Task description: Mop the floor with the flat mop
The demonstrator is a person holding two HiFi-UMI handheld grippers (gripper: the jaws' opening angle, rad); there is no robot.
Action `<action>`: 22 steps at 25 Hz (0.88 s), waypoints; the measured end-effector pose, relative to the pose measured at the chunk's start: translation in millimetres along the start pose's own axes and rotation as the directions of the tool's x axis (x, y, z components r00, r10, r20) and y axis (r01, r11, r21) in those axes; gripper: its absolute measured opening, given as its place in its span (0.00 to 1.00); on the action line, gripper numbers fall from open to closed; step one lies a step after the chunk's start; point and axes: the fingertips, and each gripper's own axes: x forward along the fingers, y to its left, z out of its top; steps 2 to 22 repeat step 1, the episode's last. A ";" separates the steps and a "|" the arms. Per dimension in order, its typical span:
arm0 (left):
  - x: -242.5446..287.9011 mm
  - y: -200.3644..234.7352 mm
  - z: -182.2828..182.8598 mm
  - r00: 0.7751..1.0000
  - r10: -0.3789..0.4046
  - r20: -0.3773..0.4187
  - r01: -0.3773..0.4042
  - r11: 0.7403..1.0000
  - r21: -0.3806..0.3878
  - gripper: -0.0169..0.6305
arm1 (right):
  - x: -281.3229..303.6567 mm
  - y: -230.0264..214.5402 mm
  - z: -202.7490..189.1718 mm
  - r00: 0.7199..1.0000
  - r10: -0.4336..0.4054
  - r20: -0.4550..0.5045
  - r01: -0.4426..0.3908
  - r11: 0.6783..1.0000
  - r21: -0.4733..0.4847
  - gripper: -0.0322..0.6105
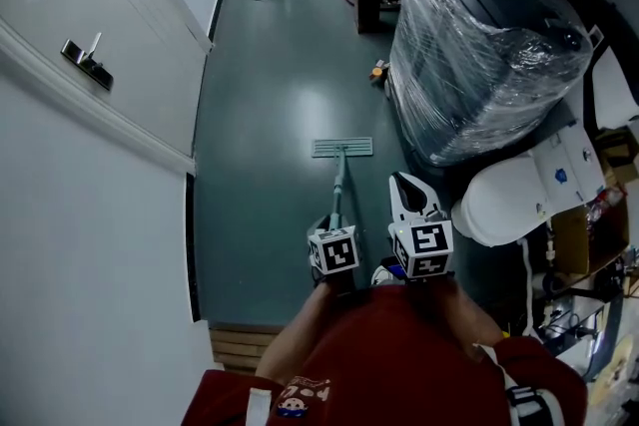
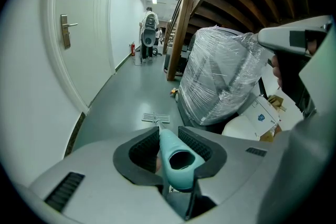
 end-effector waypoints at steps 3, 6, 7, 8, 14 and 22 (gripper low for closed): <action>0.7 -1.4 1.1 1.000 0.000 0.001 0.000 1.000 0.002 0.22 | 0.2 -1.4 0.1 1.000 0.002 -0.001 -0.002 1.000 0.002 0.08; 0.7 -1.4 1.1 1.000 0.000 0.001 0.000 1.000 0.002 0.22 | 0.2 -1.4 0.1 1.000 0.002 -0.001 -0.002 1.000 0.002 0.08; 0.7 -1.4 1.1 1.000 0.000 0.001 0.000 1.000 0.002 0.22 | 0.2 -1.4 0.1 1.000 0.002 -0.001 -0.002 1.000 0.002 0.08; 0.7 -1.4 1.1 1.000 0.000 0.001 0.000 1.000 0.002 0.22 | 0.2 -1.4 0.1 1.000 0.002 -0.001 -0.002 1.000 0.002 0.08; 0.7 -1.4 1.1 1.000 0.000 0.001 0.000 1.000 0.002 0.22 | 0.2 -1.4 0.1 1.000 0.002 -0.001 -0.002 1.000 0.002 0.08; 0.7 -1.4 1.1 1.000 0.000 0.001 0.000 1.000 0.002 0.22 | 0.2 -1.4 0.1 1.000 0.002 -0.001 -0.002 1.000 0.002 0.08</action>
